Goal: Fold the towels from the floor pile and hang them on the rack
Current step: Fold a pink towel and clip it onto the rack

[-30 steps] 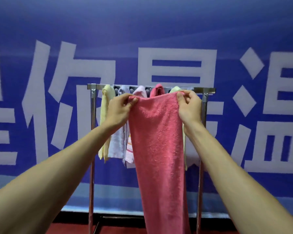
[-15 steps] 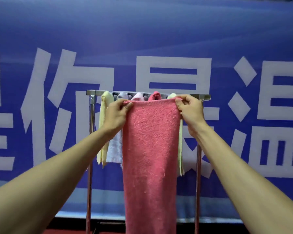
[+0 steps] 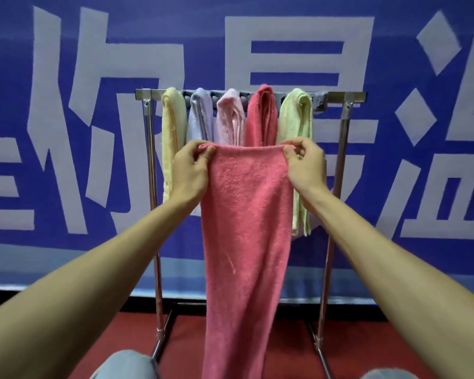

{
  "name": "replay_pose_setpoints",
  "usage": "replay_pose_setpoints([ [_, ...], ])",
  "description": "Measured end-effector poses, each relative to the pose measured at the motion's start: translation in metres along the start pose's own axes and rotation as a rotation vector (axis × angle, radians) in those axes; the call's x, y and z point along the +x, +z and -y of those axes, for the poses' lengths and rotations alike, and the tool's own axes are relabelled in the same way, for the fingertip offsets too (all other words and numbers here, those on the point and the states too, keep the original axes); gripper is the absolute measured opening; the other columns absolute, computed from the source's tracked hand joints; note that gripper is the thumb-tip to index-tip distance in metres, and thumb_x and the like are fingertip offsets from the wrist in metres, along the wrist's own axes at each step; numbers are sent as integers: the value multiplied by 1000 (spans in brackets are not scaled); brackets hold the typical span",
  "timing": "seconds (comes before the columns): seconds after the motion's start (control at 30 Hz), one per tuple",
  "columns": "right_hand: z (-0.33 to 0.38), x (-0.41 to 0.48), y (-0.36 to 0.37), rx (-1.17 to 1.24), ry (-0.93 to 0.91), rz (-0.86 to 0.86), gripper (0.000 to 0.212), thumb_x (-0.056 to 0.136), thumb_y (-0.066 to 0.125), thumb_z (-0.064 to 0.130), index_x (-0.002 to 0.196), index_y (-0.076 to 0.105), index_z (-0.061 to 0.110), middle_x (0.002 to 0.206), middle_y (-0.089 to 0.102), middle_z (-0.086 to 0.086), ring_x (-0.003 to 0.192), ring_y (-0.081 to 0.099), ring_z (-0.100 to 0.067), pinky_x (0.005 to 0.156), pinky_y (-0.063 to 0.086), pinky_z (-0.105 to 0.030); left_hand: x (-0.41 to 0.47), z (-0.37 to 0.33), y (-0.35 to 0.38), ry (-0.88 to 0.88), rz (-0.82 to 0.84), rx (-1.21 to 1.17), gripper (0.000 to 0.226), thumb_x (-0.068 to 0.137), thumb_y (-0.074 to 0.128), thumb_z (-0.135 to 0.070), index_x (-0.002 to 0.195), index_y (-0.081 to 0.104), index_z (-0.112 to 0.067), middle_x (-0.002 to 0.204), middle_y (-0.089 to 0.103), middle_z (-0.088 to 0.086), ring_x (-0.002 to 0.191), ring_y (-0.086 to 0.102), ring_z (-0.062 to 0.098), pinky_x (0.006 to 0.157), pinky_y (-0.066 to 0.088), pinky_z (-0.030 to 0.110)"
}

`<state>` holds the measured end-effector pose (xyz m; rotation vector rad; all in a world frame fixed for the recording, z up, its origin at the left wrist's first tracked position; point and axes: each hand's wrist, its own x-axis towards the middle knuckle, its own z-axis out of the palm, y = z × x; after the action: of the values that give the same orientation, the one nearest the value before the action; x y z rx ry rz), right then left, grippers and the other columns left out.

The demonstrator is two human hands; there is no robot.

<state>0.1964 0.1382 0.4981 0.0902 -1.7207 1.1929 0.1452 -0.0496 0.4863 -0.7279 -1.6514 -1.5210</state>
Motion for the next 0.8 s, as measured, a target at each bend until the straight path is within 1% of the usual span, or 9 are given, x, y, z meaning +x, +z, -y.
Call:
replay_pose_setpoints([
  [0.07, -13, -4, -3, -45, 28, 28, 13, 92, 58, 12, 90, 66, 22, 83, 64, 12, 81, 59, -2, 66, 45, -9, -4, 9, -1, -49, 18, 3, 9, 93, 56, -8, 89, 63, -12, 73, 58, -12, 64, 53, -11, 63, 40, 7],
  [0.17, -26, -11, -5, -139, 56, 99, 13, 93, 57, 12, 89, 63, 22, 77, 59, 15, 74, 55, 0, 61, 41, -5, -8, 26, -1, -155, 104, 16, 9, 93, 57, -13, 91, 66, -11, 72, 59, -9, 64, 52, -3, 61, 41, 12],
  [0.27, -48, -21, -4, -235, 136, 194, 12, 99, 46, 18, 104, 57, 15, 92, 57, 4, 86, 53, -11, 72, 41, -23, -18, 50, 1, -242, 224, 58, 11, 92, 60, -20, 84, 66, -17, 65, 57, -12, 58, 49, -2, 59, 40, 21],
  [0.33, -71, -34, -2, -340, 188, 277, 21, 101, 39, 22, 113, 53, 11, 103, 56, -3, 93, 51, -16, 77, 38, -29, -34, 63, 3, -271, 278, 89, 12, 92, 60, -19, 82, 65, -17, 62, 55, -14, 51, 46, -8, 56, 38, 20],
  [0.47, -121, -59, 3, -410, 324, 326, 25, 96, 46, 30, 106, 62, 13, 114, 65, -9, 107, 57, -27, 91, 43, -37, -71, 98, 4, -396, 334, 108, 16, 91, 61, -21, 76, 66, -20, 56, 56, -16, 50, 44, -6, 57, 41, 28],
  [0.53, -141, -70, 5, -370, 405, 345, 21, 94, 51, 25, 82, 65, 16, 90, 68, -4, 93, 59, -25, 82, 43, -34, -94, 113, 5, -472, 327, 92, 12, 90, 62, -23, 80, 69, -19, 63, 61, -10, 57, 50, 2, 55, 48, 29],
  [0.6, -158, -85, 5, -305, 505, 387, 30, 90, 54, 21, 61, 59, 21, 65, 58, 8, 73, 54, -18, 71, 44, -34, -120, 125, 7, -561, 276, 59, 10, 89, 64, -22, 89, 69, -14, 73, 64, 0, 61, 56, 7, 50, 52, 27],
  [0.7, -180, -111, 3, -260, 603, 470, 27, 90, 54, 19, 63, 58, 20, 63, 55, 2, 62, 52, -15, 59, 49, -32, -155, 145, 12, -714, 234, 20, 16, 90, 63, -24, 91, 69, -10, 73, 64, 3, 65, 58, 12, 53, 51, 25],
  [0.8, -195, -130, 0, -144, 724, 492, 24, 94, 55, 15, 71, 58, 16, 66, 53, -3, 59, 50, -13, 51, 49, -24, -179, 160, 17, -853, 254, -13, 22, 90, 62, -28, 75, 64, -12, 70, 57, 4, 65, 49, 15, 60, 44, 25],
])
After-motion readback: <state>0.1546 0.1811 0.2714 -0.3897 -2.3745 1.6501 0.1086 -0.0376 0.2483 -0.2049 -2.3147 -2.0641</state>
